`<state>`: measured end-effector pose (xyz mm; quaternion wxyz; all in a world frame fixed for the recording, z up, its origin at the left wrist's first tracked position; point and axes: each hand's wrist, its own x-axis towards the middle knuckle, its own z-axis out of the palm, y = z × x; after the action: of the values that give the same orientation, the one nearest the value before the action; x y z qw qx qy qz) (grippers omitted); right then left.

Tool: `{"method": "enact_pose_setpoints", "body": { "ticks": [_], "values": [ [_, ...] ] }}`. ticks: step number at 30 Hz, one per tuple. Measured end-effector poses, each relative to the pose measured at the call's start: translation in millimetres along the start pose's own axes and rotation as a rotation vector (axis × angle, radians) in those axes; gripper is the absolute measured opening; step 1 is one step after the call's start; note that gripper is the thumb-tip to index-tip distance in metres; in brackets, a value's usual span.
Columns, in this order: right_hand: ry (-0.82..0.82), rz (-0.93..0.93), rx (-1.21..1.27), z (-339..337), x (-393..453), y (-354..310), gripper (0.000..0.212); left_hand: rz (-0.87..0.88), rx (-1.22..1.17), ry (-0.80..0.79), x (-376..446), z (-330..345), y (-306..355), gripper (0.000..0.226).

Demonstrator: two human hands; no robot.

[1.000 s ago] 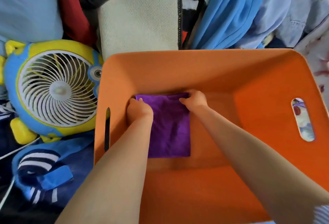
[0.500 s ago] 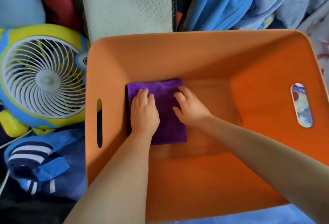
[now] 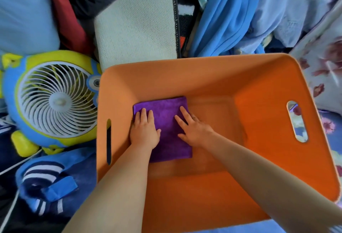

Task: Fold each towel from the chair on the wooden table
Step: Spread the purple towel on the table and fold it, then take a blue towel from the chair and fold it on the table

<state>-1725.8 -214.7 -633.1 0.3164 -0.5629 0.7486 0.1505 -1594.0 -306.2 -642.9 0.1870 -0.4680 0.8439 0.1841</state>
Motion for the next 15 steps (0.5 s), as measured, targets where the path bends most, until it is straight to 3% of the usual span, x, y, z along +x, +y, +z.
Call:
{"method": "enact_pose_setpoints", "body": {
  "ticks": [5,15],
  "values": [
    [0.108,-0.041,-0.023,-45.2,-35.8,-3.1,0.054,0.1,0.048,0.233,-21.9,-73.7,13.0,0.036],
    [0.522,-0.118,-0.085,-172.8,-209.6,-16.5,0.038,0.159,0.136,0.371,-161.3,-220.1,58.8,0.03]
  ]
}}
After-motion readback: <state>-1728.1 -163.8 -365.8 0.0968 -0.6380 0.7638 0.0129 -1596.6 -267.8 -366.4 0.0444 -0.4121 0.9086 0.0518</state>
